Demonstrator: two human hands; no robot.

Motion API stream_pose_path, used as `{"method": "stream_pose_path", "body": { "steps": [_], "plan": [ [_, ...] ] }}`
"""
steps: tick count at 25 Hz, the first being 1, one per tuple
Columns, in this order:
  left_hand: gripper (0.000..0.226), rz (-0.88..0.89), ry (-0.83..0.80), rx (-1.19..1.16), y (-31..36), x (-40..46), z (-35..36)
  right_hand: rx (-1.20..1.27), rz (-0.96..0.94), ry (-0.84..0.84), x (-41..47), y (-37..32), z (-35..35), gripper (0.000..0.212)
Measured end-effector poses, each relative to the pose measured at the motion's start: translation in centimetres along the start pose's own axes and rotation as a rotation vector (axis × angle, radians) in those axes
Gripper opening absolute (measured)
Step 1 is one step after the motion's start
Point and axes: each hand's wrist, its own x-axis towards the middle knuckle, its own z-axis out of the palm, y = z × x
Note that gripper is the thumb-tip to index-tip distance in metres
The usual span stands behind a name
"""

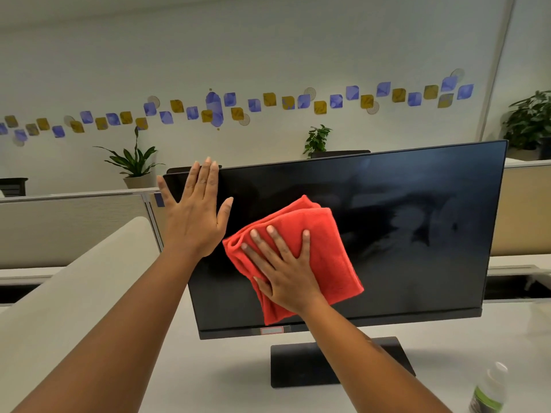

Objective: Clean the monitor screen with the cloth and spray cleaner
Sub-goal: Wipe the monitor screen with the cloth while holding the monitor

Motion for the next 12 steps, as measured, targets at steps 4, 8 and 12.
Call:
{"method": "stream_pose_path", "body": {
  "steps": [4,8,12],
  "plan": [
    [0.063,-0.02,-0.003,-0.007,-0.1,-0.1,0.2,-0.069,-0.117,-0.048,-3.4,0.7,0.8,0.059],
    [0.061,-0.006,-0.008,-0.048,0.4,0.2,0.1,0.009,0.074,-0.025,-2.8,0.6,0.3,0.058],
    [0.064,-0.034,-0.011,-0.057,0.1,0.1,0.2,0.06,-0.012,-0.073,-1.4,-1.8,0.4,0.059]
  ]
}}
